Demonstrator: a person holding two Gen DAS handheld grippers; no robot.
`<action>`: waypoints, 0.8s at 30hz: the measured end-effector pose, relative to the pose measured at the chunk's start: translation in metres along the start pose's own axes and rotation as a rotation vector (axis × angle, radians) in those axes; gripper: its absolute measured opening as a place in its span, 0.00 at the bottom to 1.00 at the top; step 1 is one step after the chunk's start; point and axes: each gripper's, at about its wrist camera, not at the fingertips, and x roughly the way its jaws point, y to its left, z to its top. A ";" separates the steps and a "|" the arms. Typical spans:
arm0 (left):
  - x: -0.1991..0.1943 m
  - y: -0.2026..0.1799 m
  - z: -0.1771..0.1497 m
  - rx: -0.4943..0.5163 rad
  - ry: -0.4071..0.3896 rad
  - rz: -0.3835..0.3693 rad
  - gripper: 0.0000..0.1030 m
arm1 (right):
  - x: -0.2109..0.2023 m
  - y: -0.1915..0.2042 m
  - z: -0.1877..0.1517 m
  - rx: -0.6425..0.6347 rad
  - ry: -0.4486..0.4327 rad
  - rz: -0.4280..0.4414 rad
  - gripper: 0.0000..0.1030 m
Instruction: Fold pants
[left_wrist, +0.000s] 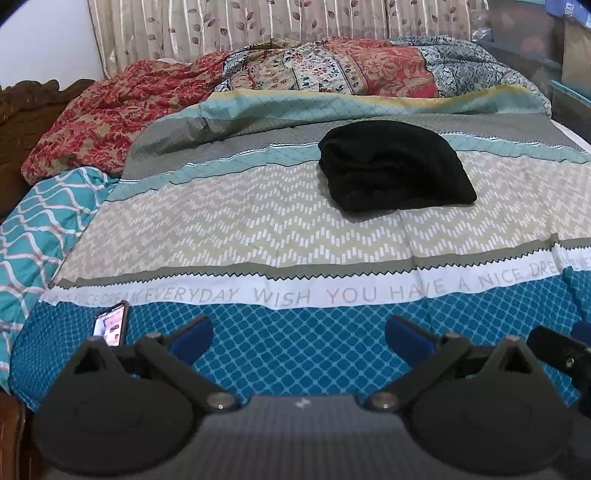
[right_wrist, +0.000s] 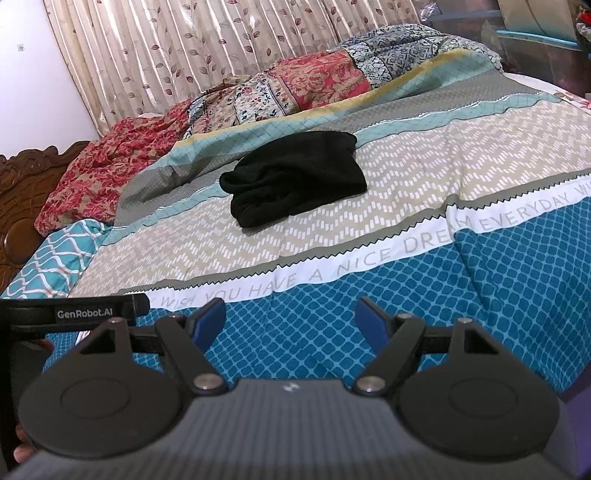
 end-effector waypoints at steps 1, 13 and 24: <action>0.000 0.000 0.001 0.001 0.004 0.003 1.00 | 0.000 0.000 0.000 -0.002 0.000 0.001 0.77; 0.002 0.002 0.002 -0.012 0.035 0.014 1.00 | -0.006 0.002 0.002 -0.013 -0.032 0.009 0.77; 0.005 0.001 0.001 -0.007 0.058 0.030 1.00 | -0.009 0.005 0.004 -0.026 -0.058 0.013 0.77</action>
